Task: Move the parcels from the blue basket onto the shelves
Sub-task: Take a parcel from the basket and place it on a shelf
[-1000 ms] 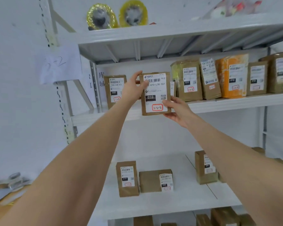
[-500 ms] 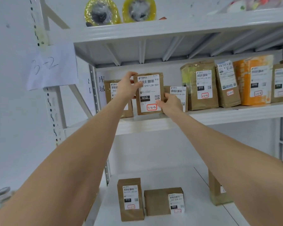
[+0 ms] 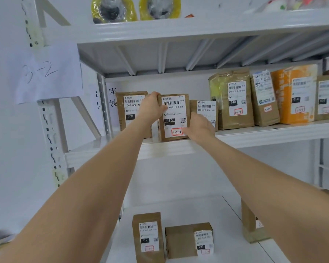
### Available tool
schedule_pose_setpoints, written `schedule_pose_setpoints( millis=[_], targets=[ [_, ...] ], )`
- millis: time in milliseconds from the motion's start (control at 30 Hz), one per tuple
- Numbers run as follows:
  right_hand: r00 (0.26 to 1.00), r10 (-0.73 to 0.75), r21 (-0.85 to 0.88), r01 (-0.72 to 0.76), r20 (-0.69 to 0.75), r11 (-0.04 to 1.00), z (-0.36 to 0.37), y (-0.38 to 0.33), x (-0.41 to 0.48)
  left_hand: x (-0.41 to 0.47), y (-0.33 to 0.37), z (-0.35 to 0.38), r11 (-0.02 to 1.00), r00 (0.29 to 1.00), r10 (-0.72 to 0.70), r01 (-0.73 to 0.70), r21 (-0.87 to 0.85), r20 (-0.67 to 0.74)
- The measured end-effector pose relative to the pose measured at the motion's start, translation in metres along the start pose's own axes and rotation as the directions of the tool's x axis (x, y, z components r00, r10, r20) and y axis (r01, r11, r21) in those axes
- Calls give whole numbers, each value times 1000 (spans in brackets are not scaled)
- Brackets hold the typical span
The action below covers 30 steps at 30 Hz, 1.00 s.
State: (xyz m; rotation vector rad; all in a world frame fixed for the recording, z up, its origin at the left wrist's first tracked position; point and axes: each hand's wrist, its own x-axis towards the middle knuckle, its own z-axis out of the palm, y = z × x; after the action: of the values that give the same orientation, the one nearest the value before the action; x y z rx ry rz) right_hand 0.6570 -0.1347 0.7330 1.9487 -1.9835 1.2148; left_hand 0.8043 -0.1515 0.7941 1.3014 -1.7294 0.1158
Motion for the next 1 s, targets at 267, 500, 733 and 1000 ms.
schedule_pose_setpoints(
  millis=[267,500,733,1000],
  targets=[
    [883,-453,-324,396,-121,859,1,-9,-8,5,15,-7,882,973,192,-228,412,127],
    [913,-406,-175,406,39,897,21,-6,-19,8,25,1,789,966,203,-258,558,160],
    [924,-371,-215,382,93,899,28,-12,-19,16,18,6,792,957,241,-289,538,159],
    [933,-333,-169,353,138,920,31,-12,-6,31,5,16,802,953,243,-304,514,183]
  ],
)
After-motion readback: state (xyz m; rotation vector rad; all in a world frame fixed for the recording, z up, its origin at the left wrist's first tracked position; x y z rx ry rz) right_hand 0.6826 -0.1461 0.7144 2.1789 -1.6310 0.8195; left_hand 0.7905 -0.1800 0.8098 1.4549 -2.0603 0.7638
